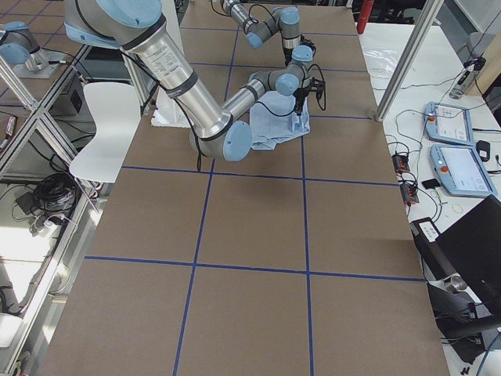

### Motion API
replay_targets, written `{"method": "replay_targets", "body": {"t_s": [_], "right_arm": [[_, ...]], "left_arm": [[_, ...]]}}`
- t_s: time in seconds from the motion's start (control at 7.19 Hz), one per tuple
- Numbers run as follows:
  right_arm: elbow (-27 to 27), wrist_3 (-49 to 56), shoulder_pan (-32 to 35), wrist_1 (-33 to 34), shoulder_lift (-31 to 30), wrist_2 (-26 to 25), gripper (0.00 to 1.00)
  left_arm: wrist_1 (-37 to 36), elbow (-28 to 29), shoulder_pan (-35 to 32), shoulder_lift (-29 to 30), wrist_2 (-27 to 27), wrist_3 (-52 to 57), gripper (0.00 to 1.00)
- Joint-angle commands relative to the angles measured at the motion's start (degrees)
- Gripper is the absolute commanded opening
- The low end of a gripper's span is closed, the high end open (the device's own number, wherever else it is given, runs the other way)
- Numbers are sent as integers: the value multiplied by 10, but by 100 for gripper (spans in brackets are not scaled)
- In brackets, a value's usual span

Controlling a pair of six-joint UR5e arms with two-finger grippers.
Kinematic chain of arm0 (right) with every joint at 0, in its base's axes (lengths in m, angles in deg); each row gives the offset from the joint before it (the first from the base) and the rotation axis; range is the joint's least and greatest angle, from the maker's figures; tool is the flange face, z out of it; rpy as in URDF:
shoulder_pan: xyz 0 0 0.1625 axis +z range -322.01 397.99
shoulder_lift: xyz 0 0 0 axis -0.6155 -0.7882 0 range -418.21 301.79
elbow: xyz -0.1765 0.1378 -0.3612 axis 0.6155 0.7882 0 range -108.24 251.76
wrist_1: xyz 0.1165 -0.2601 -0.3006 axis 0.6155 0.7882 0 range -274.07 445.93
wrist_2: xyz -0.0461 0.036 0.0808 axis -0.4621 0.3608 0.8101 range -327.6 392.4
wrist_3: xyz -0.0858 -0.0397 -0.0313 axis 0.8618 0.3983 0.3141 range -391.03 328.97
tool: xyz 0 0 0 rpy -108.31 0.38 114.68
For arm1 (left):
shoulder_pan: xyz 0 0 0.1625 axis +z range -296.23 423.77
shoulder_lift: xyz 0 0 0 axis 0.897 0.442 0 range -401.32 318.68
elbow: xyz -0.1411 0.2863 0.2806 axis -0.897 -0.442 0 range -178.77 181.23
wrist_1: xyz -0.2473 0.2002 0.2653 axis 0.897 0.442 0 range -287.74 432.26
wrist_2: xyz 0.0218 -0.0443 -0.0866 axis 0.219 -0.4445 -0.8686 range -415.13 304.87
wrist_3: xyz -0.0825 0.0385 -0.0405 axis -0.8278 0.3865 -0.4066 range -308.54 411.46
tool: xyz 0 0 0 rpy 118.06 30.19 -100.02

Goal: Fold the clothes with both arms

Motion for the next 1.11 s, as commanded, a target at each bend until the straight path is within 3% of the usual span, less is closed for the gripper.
{"method": "replay_targets", "body": {"t_s": [0.0,0.28,0.42,0.7,0.97], "right_arm": [[0,4,7,0,0,2,100],[-7,37,26,3,-11,8,100],[-35,92,55,6,-45,20,100],[-109,262,129,14,-156,57,100],[-133,436,203,38,-229,99,100]], "left_arm": [[-4,1,-9,0,1,6,100],[-7,-3,-17,-7,-2,40,100],[-9,-14,-33,-28,-11,96,100],[-5,-78,-70,-105,-30,217,100],[-1,-130,-100,-193,-32,325,100]]}}
